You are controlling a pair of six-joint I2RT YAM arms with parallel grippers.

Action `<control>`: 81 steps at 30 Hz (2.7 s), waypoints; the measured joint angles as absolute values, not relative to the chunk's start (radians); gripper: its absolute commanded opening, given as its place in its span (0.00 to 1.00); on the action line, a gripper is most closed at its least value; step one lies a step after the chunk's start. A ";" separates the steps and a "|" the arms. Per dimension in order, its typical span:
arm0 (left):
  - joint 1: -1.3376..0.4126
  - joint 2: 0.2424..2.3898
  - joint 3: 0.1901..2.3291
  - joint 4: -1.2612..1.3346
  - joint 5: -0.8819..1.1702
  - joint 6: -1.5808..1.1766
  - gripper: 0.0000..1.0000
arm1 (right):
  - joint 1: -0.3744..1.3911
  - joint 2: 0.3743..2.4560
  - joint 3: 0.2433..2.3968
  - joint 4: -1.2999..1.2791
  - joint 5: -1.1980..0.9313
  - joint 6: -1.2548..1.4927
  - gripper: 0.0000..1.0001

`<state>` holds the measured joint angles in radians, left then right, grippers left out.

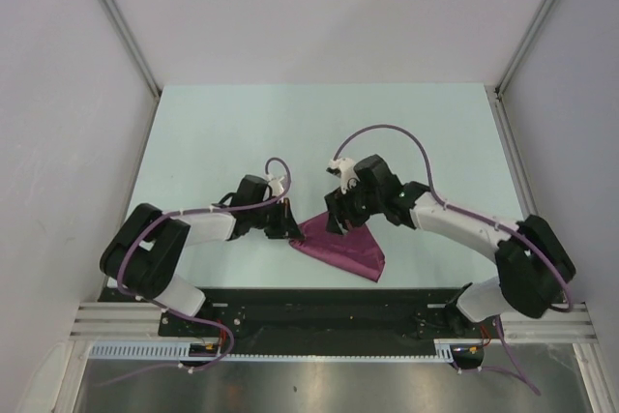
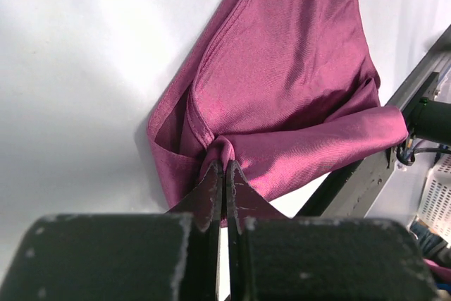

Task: Fold the napkin, place the utensils inside, and roll it up
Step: Roll the napkin at the center of the board.

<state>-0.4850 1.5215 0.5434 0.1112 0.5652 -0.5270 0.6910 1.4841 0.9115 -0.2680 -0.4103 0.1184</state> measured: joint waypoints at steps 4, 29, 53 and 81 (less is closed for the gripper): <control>-0.477 1.547 0.564 0.097 0.584 -0.526 0.00 | 0.853 1.382 0.894 -0.259 -0.205 0.084 0.70; -0.458 1.597 0.617 0.042 0.616 -0.522 0.00 | 1.169 1.592 0.864 -0.245 0.162 0.032 0.66; -0.323 1.385 0.628 -0.049 0.544 -0.505 0.64 | 1.019 1.683 0.925 -0.237 -0.153 0.023 0.25; -0.361 1.305 0.388 0.194 0.562 -0.553 0.67 | 0.686 1.905 0.928 -0.136 -0.946 0.064 0.21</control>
